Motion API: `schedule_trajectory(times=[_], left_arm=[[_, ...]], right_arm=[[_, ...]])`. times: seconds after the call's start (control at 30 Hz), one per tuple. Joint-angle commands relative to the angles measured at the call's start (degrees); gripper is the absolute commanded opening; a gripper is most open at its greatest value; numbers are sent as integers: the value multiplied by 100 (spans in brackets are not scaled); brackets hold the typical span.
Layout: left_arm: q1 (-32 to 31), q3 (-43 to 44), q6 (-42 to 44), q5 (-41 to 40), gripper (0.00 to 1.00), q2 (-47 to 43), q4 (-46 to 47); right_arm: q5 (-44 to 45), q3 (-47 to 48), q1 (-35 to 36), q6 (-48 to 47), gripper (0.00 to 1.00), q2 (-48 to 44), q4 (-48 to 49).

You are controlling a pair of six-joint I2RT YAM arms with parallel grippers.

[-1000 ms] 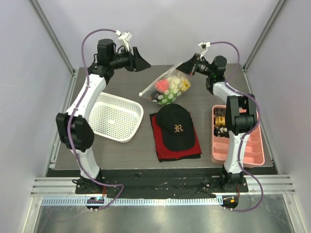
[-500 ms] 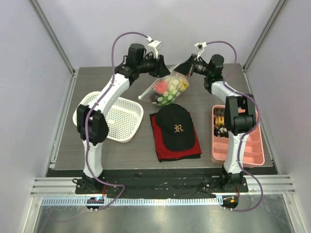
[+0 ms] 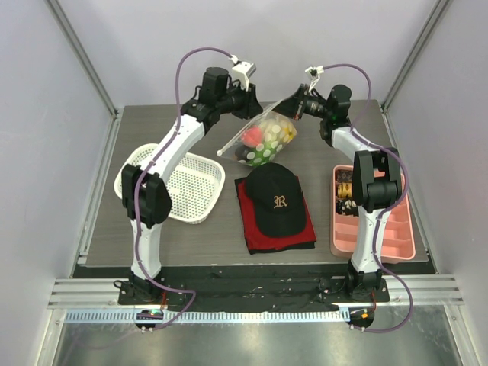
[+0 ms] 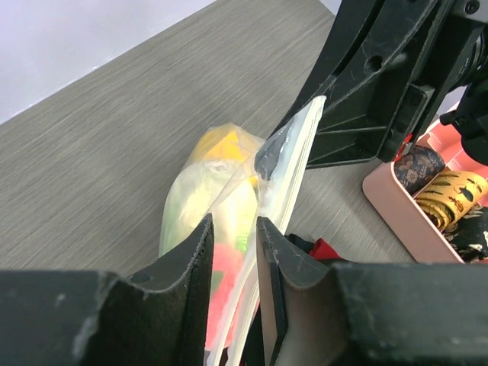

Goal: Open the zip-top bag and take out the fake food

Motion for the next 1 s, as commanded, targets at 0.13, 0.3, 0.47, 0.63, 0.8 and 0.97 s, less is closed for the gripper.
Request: schedule_trajectory(times=[0.13,0.3,0.47,0.63,0.8,0.97], left_arm=[[-112,85,142,-16,34,-27,116],[-129,226,177,-193,30,114,-113],[-138,-28,159,-131,41,-96,149],[-138,-205,115,-263,47,-176,204],[-138,-81,150,-245,51,-9,-43],[-138,-442,89,-254,62,-351,151]], right_arm=[[-63,236,75,-78,1,-251,86],[-81,298,93,-25,1,-233,86],[-81,254,110,-16,1,-233,86],[-81,289,119,89,1,-190,156],[-46,227,137,405,1,-154,525],[-81,183,154,476,2,-128,596]])
